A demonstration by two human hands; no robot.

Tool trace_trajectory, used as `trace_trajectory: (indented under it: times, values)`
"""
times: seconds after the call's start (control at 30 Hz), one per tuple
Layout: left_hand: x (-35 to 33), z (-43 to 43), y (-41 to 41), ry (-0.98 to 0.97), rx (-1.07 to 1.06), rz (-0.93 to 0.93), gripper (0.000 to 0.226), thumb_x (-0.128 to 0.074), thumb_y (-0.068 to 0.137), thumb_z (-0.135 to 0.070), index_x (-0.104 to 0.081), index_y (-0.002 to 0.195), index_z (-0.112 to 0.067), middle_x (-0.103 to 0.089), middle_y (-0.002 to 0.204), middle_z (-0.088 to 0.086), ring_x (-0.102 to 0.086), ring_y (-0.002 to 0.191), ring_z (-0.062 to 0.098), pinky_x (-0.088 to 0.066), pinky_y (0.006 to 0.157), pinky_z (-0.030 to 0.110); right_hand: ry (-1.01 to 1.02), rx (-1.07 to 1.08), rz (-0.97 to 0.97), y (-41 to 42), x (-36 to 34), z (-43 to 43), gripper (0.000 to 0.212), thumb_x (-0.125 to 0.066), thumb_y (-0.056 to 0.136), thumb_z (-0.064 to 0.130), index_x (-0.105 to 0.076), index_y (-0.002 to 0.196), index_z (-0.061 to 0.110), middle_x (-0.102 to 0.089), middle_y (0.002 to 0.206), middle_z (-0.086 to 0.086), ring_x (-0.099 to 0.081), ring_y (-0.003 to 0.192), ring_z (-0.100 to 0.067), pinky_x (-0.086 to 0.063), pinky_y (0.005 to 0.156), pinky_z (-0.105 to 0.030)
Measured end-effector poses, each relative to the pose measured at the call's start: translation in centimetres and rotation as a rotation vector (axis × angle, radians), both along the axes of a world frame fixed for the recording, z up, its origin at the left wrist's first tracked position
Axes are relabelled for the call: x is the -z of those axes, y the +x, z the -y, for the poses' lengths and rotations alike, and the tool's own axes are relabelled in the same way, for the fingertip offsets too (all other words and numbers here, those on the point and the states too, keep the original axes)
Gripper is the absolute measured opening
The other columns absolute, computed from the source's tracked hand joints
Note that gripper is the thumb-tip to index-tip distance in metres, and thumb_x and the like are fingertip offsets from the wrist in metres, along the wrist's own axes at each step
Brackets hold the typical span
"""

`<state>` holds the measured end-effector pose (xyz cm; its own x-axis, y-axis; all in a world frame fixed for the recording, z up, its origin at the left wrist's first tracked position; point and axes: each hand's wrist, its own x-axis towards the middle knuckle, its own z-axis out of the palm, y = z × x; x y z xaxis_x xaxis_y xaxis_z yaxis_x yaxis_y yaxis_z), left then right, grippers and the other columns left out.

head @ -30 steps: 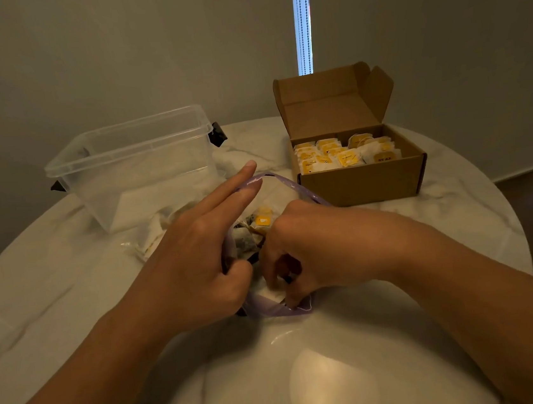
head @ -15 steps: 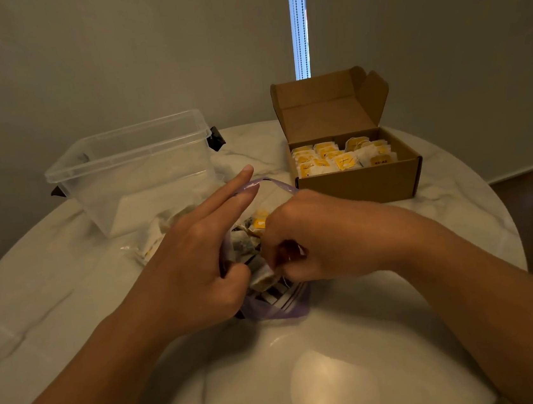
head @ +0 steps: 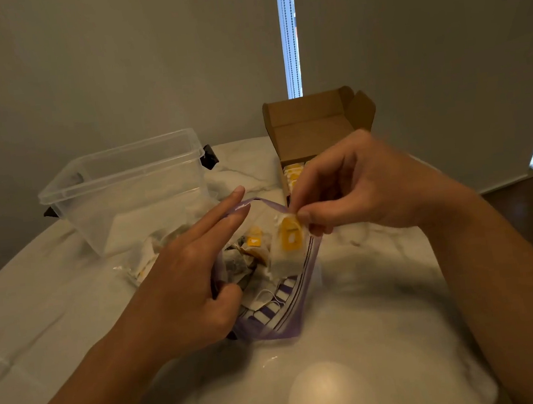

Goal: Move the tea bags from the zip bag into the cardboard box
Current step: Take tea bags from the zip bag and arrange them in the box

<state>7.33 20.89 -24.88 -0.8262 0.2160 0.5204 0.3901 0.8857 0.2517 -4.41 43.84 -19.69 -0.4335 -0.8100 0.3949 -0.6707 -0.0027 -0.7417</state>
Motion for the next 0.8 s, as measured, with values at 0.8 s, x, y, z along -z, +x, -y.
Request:
trace_trajectory:
  times: [0.8]
  values:
    - [0.2,0.0,0.2,0.041,-0.016,0.045,0.084,-0.058,0.068,-0.011,-0.041,0.15,-0.02,-0.026,0.16,-0.019,-0.013,0.121,0.004,-0.057,0.077,0.048,0.422,0.372,-0.168,-10.7,-0.8,1.1,0.005,-0.072,0.085,0.009,-0.074,0.088,0.012,-0.073,0.072,0.001,-0.069,0.065,-0.013,-0.054,0.059,-0.023]
